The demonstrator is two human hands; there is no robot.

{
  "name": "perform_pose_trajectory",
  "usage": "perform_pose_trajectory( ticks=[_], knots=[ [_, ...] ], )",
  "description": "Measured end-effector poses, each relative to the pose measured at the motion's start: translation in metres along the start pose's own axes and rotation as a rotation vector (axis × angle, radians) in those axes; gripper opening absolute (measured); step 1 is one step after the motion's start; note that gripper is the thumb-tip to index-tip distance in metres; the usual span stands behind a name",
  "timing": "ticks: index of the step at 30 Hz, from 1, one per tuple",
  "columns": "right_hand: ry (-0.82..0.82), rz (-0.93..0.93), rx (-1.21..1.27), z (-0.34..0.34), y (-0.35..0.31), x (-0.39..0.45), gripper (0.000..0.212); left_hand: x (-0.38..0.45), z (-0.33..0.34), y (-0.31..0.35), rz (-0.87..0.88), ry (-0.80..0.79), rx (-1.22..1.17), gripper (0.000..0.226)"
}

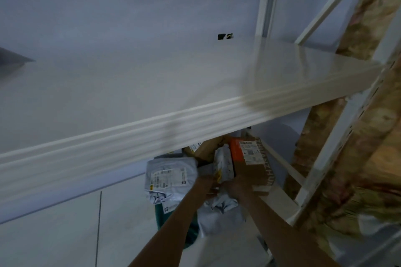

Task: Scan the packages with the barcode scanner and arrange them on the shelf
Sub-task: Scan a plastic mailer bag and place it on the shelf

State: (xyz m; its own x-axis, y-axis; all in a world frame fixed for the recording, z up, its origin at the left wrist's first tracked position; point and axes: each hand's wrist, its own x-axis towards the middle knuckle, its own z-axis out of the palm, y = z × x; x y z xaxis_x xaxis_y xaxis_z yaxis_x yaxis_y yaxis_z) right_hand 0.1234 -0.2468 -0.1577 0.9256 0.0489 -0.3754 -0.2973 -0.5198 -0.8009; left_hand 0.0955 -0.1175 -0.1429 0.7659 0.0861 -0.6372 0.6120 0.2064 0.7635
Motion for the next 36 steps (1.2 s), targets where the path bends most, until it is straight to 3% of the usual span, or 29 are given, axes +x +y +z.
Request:
perform_pose_trajectory(
  ticks=[3,8,11,17,21,30,36],
  knots=[
    [0.024,0.005,0.063,-0.014,0.0,-0.011,0.05,0.004,-0.002,0.006,0.119,0.138,0.036,0.026],
    [-0.016,0.022,0.137,-0.048,-0.001,-0.016,0.066,-0.009,-0.004,0.002,0.187,0.025,0.113,0.02],
    [-0.184,0.033,0.206,-0.056,-0.001,-0.017,0.05,-0.021,-0.003,0.0,0.172,-0.047,-0.009,0.015],
    [-0.454,-0.067,0.175,-0.042,-0.012,-0.033,0.031,-0.052,-0.031,-0.012,0.264,-0.049,-0.15,0.034],
    [-0.54,-0.154,0.291,-0.006,-0.025,-0.055,0.013,-0.088,-0.066,-0.029,0.295,-0.018,-0.118,0.039],
    [-0.785,-0.22,0.39,0.122,-0.044,-0.142,0.034,-0.205,-0.19,-0.089,0.361,0.164,-0.126,0.037],
    [-0.813,-0.208,0.351,0.211,-0.062,-0.231,0.033,-0.287,-0.265,-0.142,0.402,0.304,-0.158,0.03]
  ],
)
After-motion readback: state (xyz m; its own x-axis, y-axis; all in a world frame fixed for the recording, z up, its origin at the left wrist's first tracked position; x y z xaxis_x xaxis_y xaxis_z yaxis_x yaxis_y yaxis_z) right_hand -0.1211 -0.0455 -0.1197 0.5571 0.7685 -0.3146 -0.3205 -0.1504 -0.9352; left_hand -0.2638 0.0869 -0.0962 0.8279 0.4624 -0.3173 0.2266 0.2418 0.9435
